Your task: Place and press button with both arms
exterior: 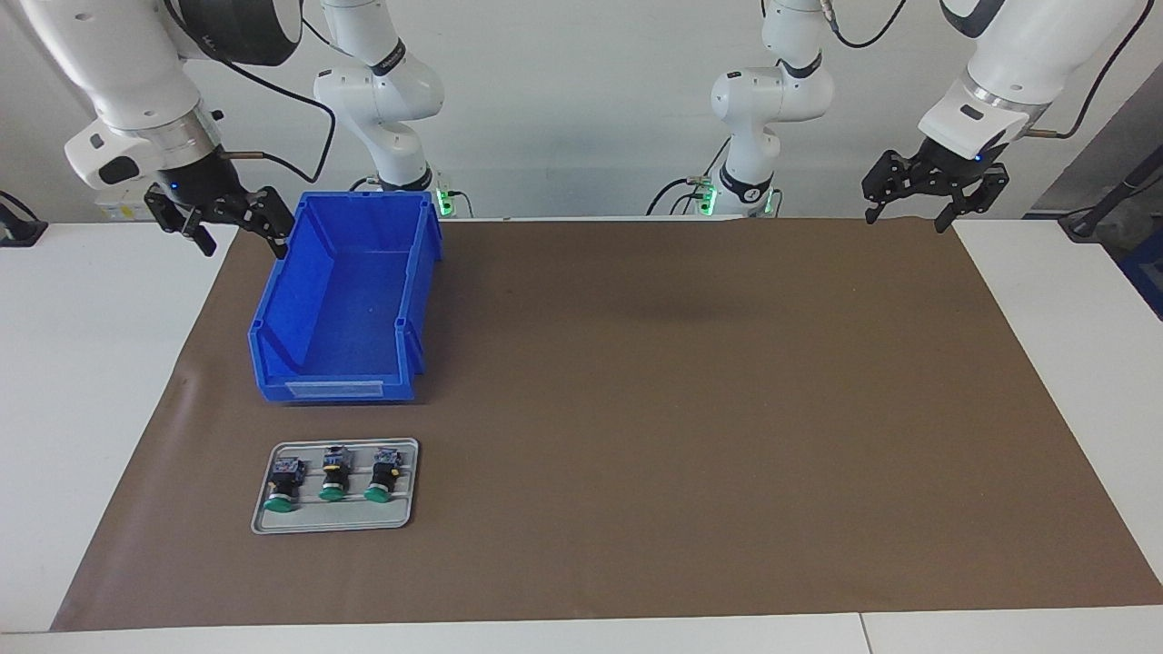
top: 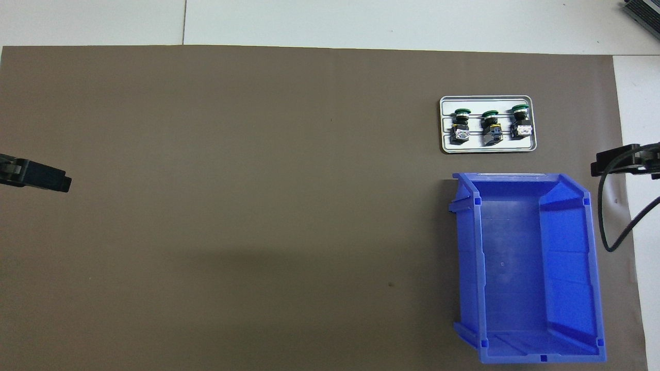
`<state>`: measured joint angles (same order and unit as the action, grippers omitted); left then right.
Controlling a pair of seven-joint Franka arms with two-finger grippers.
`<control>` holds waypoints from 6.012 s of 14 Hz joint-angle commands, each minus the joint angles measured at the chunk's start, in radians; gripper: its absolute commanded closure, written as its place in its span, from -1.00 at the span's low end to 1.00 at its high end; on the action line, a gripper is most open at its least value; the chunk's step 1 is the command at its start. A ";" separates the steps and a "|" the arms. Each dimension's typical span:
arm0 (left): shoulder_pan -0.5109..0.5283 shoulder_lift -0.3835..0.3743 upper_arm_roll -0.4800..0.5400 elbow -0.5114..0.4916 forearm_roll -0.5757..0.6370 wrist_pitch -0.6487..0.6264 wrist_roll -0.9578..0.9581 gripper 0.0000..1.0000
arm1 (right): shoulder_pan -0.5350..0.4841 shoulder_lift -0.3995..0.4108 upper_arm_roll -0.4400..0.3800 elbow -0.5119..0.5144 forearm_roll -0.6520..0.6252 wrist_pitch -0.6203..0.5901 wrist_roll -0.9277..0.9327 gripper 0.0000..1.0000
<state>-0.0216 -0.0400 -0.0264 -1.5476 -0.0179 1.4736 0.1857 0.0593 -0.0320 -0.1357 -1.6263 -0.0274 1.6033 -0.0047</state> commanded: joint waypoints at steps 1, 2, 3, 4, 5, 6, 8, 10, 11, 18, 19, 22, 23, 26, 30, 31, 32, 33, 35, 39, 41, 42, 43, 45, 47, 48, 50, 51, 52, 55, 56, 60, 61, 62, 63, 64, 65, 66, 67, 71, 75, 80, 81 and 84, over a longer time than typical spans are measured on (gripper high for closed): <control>0.005 -0.024 -0.006 -0.028 0.012 0.013 -0.009 -1.00 | -0.003 -0.025 0.005 -0.021 -0.006 -0.012 0.003 -1.00; 0.005 -0.024 -0.006 -0.029 0.012 0.013 -0.009 -1.00 | -0.003 -0.023 0.005 -0.021 -0.006 -0.013 0.003 -1.00; 0.005 -0.024 -0.006 -0.028 0.012 0.013 -0.011 -1.00 | -0.001 -0.023 0.005 -0.021 -0.006 -0.013 0.003 -1.00; 0.005 -0.024 -0.006 -0.028 0.012 0.013 -0.011 -1.00 | -0.003 -0.023 0.005 -0.021 -0.005 -0.013 0.003 -1.00; 0.003 -0.024 -0.006 -0.028 0.012 0.013 -0.009 -1.00 | -0.003 -0.023 0.005 -0.021 -0.006 -0.013 0.003 -1.00; 0.005 -0.024 -0.006 -0.028 0.012 0.013 -0.011 -1.00 | -0.003 -0.023 0.005 -0.021 -0.006 -0.009 0.003 -1.00; 0.005 -0.024 -0.006 -0.028 0.012 0.011 -0.009 -1.00 | -0.006 -0.023 0.005 -0.020 -0.009 -0.003 -0.006 -1.00; 0.005 -0.024 -0.006 -0.028 0.012 0.013 -0.009 -1.00 | -0.003 -0.022 0.005 -0.020 -0.012 0.012 -0.018 -1.00; 0.005 -0.024 -0.006 -0.028 0.012 0.013 -0.009 -1.00 | -0.001 -0.022 0.005 -0.020 -0.003 0.010 -0.024 -1.00; 0.005 -0.024 -0.006 -0.029 0.012 0.013 -0.009 -1.00 | -0.003 0.013 0.005 -0.023 0.004 0.085 -0.034 -1.00; 0.005 -0.023 -0.006 -0.028 0.012 0.013 -0.011 -1.00 | -0.003 0.026 0.005 -0.018 0.004 0.095 -0.034 -1.00; 0.005 -0.024 -0.006 -0.028 0.012 0.013 -0.011 -1.00 | -0.009 0.128 0.005 0.028 0.024 0.167 -0.035 -1.00; 0.005 -0.024 -0.006 -0.028 0.012 0.013 -0.011 -1.00 | -0.009 0.167 0.005 0.035 0.036 0.220 -0.035 -1.00; 0.005 -0.024 -0.006 -0.028 0.012 0.013 -0.011 -1.00 | -0.006 0.318 0.007 0.080 0.052 0.360 -0.035 -1.00; 0.003 -0.023 -0.006 -0.028 0.012 0.011 -0.009 -1.00 | -0.007 0.457 0.034 0.092 0.063 0.527 -0.041 -1.00; 0.005 -0.024 -0.006 -0.028 0.012 0.013 -0.011 -1.00 | -0.006 0.481 0.040 0.092 0.070 0.570 -0.040 -1.00; 0.005 -0.024 -0.006 -0.028 0.012 0.011 -0.009 -1.00 | -0.007 0.504 0.056 0.092 0.070 0.587 -0.041 -1.00; 0.005 -0.023 -0.006 -0.028 0.012 0.011 -0.011 -1.00 | -0.007 0.535 0.057 0.091 0.072 0.615 -0.055 -1.00; 0.005 -0.024 -0.006 -0.028 0.012 0.013 -0.011 -1.00 | -0.004 0.557 0.057 0.053 0.075 0.679 -0.077 -1.00; 0.005 -0.024 -0.006 -0.028 0.012 0.013 -0.011 -1.00 | -0.006 0.578 0.057 -0.019 0.076 0.767 -0.075 -1.00; 0.005 -0.024 -0.006 -0.028 0.012 0.013 -0.011 -1.00 | -0.003 0.572 0.057 -0.053 0.076 0.767 -0.074 -1.00; 0.005 -0.023 -0.006 -0.028 0.012 0.011 -0.011 -1.00 | -0.004 0.567 0.057 -0.069 0.076 0.767 -0.075 -1.00; 0.005 -0.024 -0.006 -0.028 0.012 0.011 -0.011 -1.00 | -0.004 0.563 0.057 -0.081 0.076 0.767 -0.077 -1.00; 0.005 -0.024 -0.006 -0.028 0.012 0.011 -0.011 -1.00 | -0.009 0.563 0.057 -0.081 0.076 0.768 -0.077 -0.99; 0.005 -0.024 -0.006 -0.028 0.012 0.013 -0.011 -1.00 | -0.010 0.563 0.057 -0.083 0.076 0.771 -0.077 -0.88; 0.005 -0.024 -0.006 -0.028 0.012 0.013 -0.009 -1.00 | -0.009 0.563 0.057 -0.084 0.076 0.773 -0.077 -0.68; 0.005 -0.023 -0.006 -0.028 0.012 0.011 -0.011 -1.00 | -0.010 0.563 0.059 -0.084 0.076 0.768 -0.077 0.97; 0.005 -0.024 -0.006 -0.028 0.012 0.011 -0.009 -1.00 | -0.007 0.563 0.057 -0.083 0.078 0.765 -0.067 1.00; 0.005 -0.024 -0.006 -0.028 0.012 0.011 -0.011 -1.00 | -0.009 0.563 0.057 -0.078 0.084 0.762 -0.054 1.00; 0.005 -0.024 -0.006 -0.028 0.012 0.013 -0.011 -1.00 | -0.010 0.563 0.057 -0.046 0.093 0.727 -0.044 1.00; 0.003 -0.024 -0.006 -0.028 0.012 0.011 -0.011 -1.00 | -0.009 0.563 0.057 -0.015 0.096 0.695 -0.025 1.00; 0.005 -0.024 -0.006 -0.028 0.012 0.013 -0.009 -1.00 | -0.001 0.549 0.060 0.161 0.096 0.510 0.236 1.00; 0.005 -0.024 -0.006 -0.028 0.012 0.011 -0.009 -1.00 | 0.008 0.549 0.062 0.210 0.081 0.457 0.297 1.00; 0.005 -0.024 -0.006 -0.028 0.012 0.013 -0.009 -1.00 | 0.029 0.549 0.061 0.241 0.083 0.420 0.375 1.00; 0.005 -0.024 -0.006 -0.028 0.012 0.013 -0.009 -1.00 | 0.040 0.549 0.056 0.255 0.083 0.406 0.473 1.00; 0.005 -0.024 -0.006 -0.028 0.012 0.013 -0.009 -1.00 | 0.053 0.549 0.059 0.290 0.080 0.399 0.568 1.00; 0.005 -0.024 -0.006 -0.028 0.012 0.011 -0.011 -1.00 | 0.078 0.549 0.060 0.318 0.078 0.376 0.657 1.00; 0.005 -0.024 -0.006 -0.028 0.012 0.013 -0.011 -1.00 | 0.117 0.547 0.053 0.319 0.073 0.366 0.749 1.00; 0.005 -0.024 -0.006 -0.028 0.012 0.013 -0.011 -1.00 | 0.163 0.547 0.047 0.319 0.060 0.365 0.858 1.00; 0.005 -0.024 -0.006 -0.028 0.012 0.013 -0.011 -1.00 | 0.292 0.541 0.059 0.319 0.057 0.394 1.295 1.00; 0.005 -0.024 -0.006 -0.028 0.012 0.013 -0.011 -1.00 | 0.431 0.544 0.059 0.286 0.014 0.455 1.722 1.00; 0.005 -0.023 -0.006 -0.028 0.012 0.013 -0.011 -1.00 | 0.605 0.624 0.062 0.267 -0.124 0.475 2.149 1.00; 0.005 -0.024 -0.006 -0.028 0.012 0.011 -0.009 -1.00 | 0.626 0.627 0.064 0.255 -0.123 0.484 2.193 1.00; 0.005 -0.024 -0.006 -0.028 0.012 0.013 -0.009 -1.00 | 0.692 0.627 0.064 0.197 -0.126 0.488 2.276 1.00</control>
<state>-0.0216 -0.0400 -0.0264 -1.5477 -0.0179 1.4736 0.1857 0.7326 0.6161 -0.0725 -1.3748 -0.1274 2.0661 2.2202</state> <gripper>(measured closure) 0.000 0.670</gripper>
